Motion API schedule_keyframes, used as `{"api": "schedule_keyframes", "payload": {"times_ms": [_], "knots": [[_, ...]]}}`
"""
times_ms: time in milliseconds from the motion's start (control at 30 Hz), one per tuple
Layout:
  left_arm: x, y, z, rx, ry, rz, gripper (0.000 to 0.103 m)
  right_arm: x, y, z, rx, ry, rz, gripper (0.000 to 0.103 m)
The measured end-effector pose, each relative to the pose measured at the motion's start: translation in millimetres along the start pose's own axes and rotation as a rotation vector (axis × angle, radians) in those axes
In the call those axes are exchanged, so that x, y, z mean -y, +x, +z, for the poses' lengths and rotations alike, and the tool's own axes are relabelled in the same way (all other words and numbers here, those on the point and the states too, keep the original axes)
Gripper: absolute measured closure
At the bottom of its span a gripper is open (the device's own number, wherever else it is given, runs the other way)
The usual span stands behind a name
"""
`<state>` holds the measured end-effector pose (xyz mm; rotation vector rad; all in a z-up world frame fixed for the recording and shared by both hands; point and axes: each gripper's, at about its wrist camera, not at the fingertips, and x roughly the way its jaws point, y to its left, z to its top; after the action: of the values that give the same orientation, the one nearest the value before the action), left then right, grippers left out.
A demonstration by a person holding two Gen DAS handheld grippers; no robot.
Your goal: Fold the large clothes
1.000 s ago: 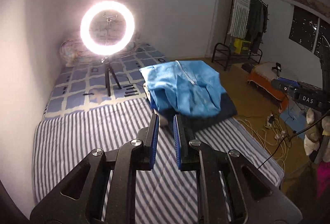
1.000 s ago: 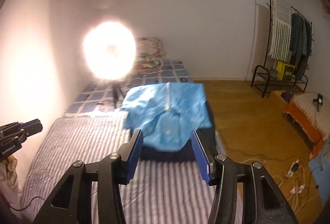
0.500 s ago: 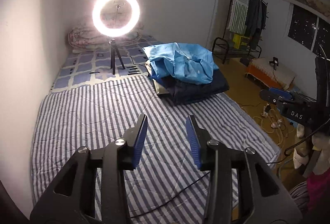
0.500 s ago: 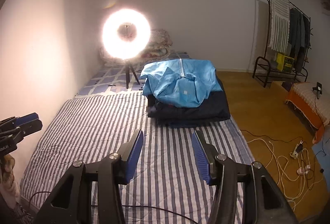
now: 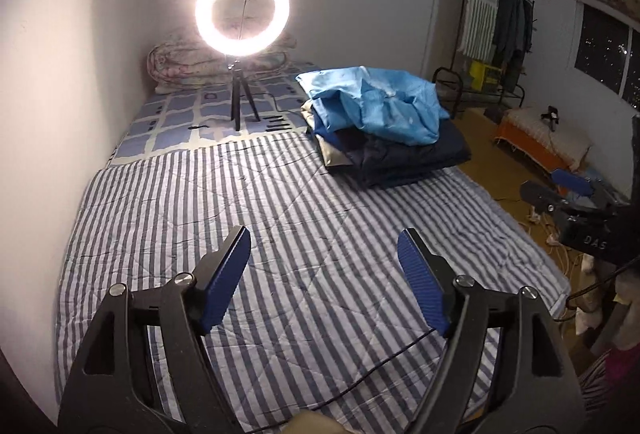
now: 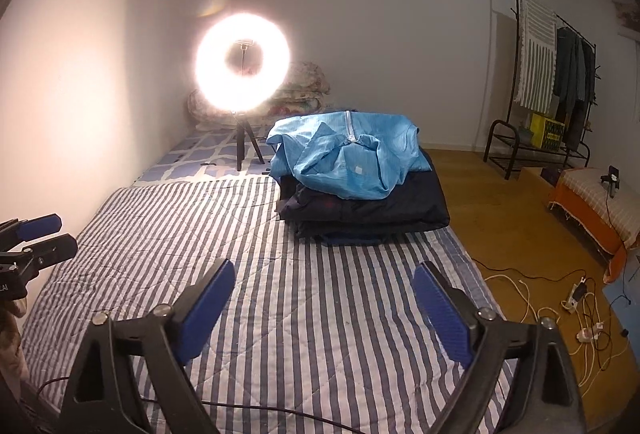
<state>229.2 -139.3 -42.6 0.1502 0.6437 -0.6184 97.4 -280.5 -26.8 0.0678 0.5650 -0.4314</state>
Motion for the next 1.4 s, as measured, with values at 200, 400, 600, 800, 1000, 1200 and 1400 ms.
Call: {"api": "schedule_keyframes", "payload": {"times_ms": [200, 400, 600, 800, 1000, 1200, 1400], "knots": [[-1, -4, 1, 0.014, -0.007, 0.031, 0.005, 0, 3, -1, 0.009, 0.026, 0.023, 0.0], [-3, -8, -1, 0.013, -0.002, 0.1, 0.0, 3, 8, -4, 0.0, 0.046, 0.001, 0.0], [-2, -6, -3, -0.001, 0.019, 0.121, 0.0, 5, 9, -5, 0.007, 0.066, -0.019, 0.0], [2, -6, -5, 0.0, 0.041, 0.13, 0.0, 8, 11, -5, 0.011, 0.067, -0.027, 0.0], [4, -5, -6, -0.004, 0.046, 0.134, 0.0, 10, 11, -6, 0.007, 0.071, -0.023, 0.0], [4, -5, -7, -0.003, 0.049, 0.135, 0.0, 8, 12, -7, 0.004, 0.055, -0.024, 0.0], [5, -5, -8, -0.005, 0.058, 0.131, 0.0, 9, 14, -7, 0.0, 0.056, -0.024, 0.0]]}}
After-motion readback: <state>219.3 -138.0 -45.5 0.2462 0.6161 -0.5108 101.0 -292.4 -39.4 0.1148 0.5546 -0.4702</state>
